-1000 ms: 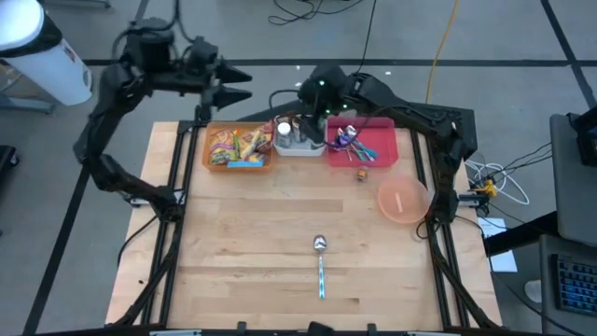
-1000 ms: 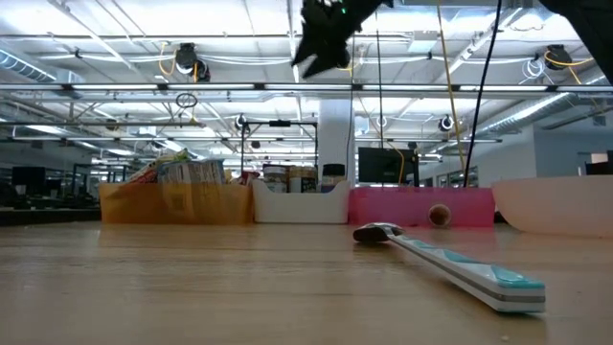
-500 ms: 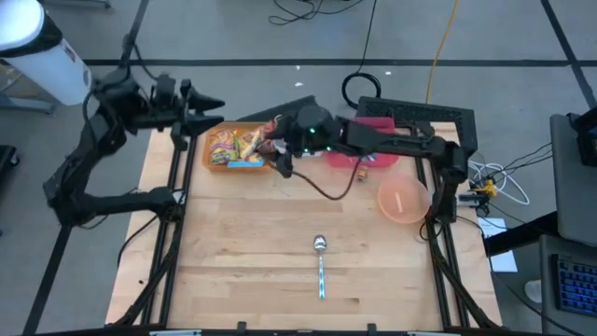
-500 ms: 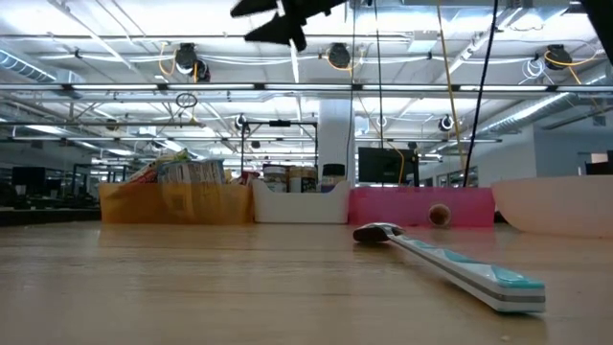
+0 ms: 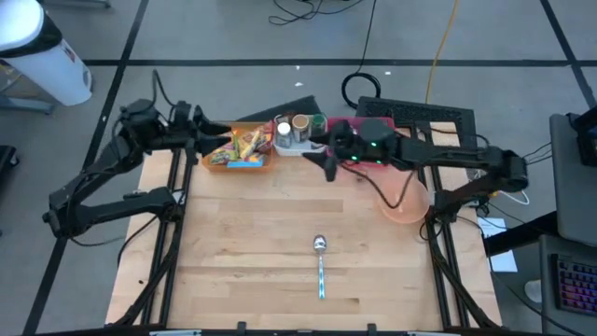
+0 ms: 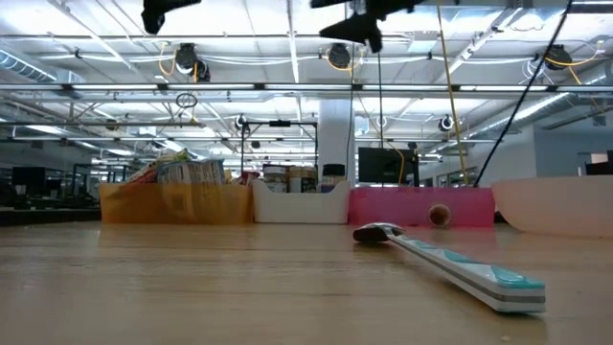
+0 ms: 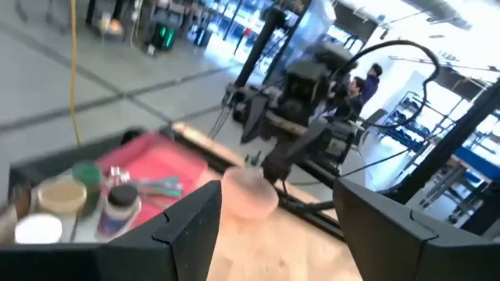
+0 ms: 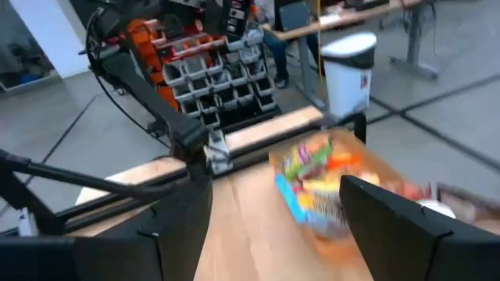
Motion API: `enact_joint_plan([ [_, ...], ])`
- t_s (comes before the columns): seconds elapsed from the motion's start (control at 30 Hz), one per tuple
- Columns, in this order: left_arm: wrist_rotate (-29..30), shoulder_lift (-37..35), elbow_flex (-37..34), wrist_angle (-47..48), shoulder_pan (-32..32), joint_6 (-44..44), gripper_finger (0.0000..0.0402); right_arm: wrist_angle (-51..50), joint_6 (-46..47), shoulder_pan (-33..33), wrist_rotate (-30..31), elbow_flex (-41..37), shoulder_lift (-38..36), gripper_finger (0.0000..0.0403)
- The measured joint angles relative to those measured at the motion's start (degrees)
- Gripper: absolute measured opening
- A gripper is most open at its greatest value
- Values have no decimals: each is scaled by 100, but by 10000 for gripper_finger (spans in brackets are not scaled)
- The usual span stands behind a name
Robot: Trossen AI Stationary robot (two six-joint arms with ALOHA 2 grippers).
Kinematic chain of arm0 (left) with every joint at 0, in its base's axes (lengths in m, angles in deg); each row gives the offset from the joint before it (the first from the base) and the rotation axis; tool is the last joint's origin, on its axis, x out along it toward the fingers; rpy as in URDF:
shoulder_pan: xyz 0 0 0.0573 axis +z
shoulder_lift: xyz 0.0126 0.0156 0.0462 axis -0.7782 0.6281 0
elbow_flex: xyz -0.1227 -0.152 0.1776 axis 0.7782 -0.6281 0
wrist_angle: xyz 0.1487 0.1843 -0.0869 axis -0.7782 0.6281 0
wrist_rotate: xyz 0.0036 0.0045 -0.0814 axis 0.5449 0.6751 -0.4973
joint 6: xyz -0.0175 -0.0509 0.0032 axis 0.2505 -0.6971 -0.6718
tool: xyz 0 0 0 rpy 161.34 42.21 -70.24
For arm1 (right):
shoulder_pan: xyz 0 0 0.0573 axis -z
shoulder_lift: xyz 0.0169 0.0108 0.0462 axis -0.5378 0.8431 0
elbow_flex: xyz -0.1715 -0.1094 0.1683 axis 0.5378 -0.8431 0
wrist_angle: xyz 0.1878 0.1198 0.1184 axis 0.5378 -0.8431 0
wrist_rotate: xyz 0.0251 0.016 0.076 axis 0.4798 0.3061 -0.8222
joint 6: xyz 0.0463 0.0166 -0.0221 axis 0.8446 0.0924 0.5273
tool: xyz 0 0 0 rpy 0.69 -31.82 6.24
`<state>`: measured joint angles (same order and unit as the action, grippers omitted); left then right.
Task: Pick & Place Food Item
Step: Put the white blue spoon into the red bin
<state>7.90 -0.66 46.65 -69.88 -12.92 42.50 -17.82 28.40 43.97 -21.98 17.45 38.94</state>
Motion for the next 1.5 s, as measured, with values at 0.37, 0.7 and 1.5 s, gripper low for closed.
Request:
enact_joint_plan([
  [0.37,24,43,-250,21,0,-182,251,1020,543,-9,-18,-1890,-1592,271],
  [0.7,42,52,-250,28,-4,-14,251,1335,250,-31,-569,-2579,-2299,271],
  [1.5,43,52,-243,28,-4,-39,251,1128,-923,-1182,-164,-2584,-2272,256],
])
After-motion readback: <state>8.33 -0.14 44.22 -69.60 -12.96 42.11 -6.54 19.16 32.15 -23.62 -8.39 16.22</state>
